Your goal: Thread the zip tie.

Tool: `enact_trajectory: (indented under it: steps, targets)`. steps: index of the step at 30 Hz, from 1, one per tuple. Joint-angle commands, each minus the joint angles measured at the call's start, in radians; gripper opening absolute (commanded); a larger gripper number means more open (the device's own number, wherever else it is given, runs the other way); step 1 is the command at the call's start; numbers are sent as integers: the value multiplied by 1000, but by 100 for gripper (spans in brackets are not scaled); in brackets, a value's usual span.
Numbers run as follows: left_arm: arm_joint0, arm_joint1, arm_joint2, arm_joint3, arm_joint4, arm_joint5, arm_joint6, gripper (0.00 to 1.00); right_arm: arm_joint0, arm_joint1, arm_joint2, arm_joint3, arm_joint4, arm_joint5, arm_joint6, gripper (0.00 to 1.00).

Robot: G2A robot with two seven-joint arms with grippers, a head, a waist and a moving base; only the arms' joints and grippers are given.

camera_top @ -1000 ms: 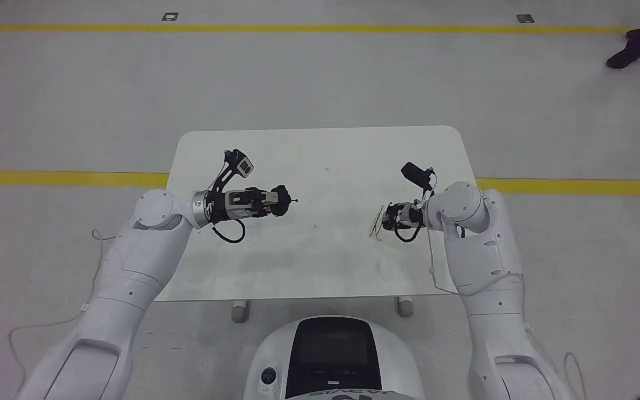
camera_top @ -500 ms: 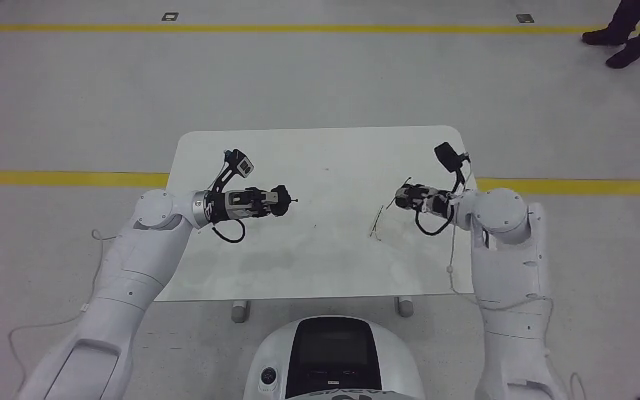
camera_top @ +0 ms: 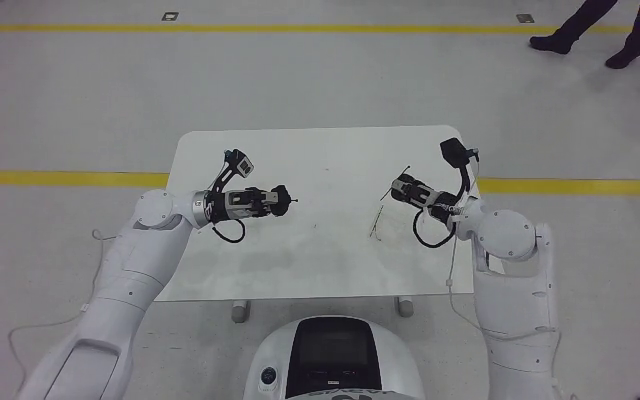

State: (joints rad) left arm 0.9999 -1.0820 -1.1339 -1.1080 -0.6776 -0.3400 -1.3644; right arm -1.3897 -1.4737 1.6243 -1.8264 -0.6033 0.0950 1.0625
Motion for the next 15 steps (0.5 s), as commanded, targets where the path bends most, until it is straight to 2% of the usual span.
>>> enact_trajectory:
  steps: [1, 3, 4, 6, 10, 15]
  targets:
    - [0, 0, 0, 0, 0, 0, 0, 0, 0, 0, 0, 0, 0, 0, 0, 0]
    - [4, -1, 1, -3, -2, 2, 19, 0, 0, 0, 0, 0, 0, 0, 0, 0]
    - [13, -2, 0, -19, -8, 0, 54, 0, -3, 0, -6, -4, -1, -8, -11, 0]
    - [28, -4, 1, -46, -18, 0, 77, 0, -19, 1, -29, -18, 11, -30, -47, 0]
    - [57, -12, -23, -110, 16, 0, 138, 0, -59, 3, -70, -54, 37, -104, -147, 0]
    - [81, -28, -70, -166, 85, 0, 152, 0, -101, 9, -95, -97, 46, -184, -230, 0]
